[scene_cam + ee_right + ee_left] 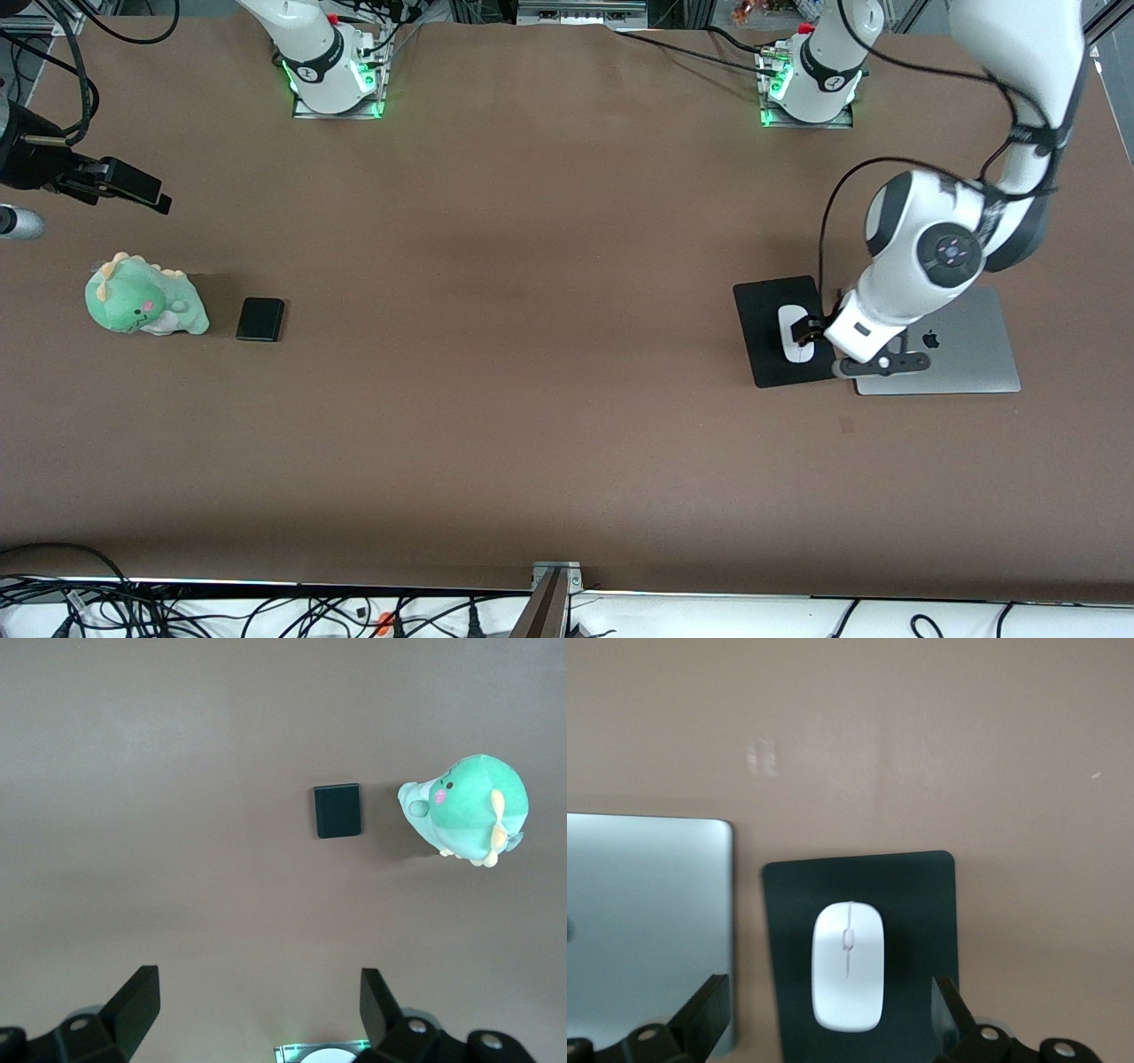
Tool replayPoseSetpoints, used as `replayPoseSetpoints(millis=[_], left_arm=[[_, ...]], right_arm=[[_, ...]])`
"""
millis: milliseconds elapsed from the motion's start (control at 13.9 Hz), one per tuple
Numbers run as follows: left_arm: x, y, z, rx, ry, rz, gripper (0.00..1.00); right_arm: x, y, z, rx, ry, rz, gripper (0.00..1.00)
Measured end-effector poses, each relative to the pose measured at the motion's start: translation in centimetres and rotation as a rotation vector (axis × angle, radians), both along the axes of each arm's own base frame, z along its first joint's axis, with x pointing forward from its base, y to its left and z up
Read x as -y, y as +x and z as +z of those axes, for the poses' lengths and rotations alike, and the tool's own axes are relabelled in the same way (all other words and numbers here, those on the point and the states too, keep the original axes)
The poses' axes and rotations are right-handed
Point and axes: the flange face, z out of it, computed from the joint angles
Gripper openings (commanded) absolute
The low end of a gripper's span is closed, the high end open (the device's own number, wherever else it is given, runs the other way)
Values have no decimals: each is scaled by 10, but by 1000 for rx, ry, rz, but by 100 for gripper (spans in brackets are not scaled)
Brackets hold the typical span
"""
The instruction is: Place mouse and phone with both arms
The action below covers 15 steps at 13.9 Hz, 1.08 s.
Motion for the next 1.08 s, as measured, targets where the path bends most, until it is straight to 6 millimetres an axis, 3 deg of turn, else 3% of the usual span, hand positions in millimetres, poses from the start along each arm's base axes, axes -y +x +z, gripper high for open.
replayPoseSetpoints(millis=[287, 431, 790, 934, 1077], left_arm=[[-7, 8, 133, -77, 46, 29, 100], [-5, 5, 179, -97, 51, 22, 100], [-4, -6, 231, -38, 18, 32, 100], [-3, -27, 254, -19, 19, 31, 100], [-2, -48, 264, -8, 29, 13, 100]], right_arm=[[0, -1, 3, 7, -4, 0, 100], [0, -3, 6, 12, -5, 0, 100], [1, -5, 10, 20, -7, 0, 100], [1, -4, 10, 22, -8, 0, 100], [2, -3, 11, 39, -11, -2, 100]])
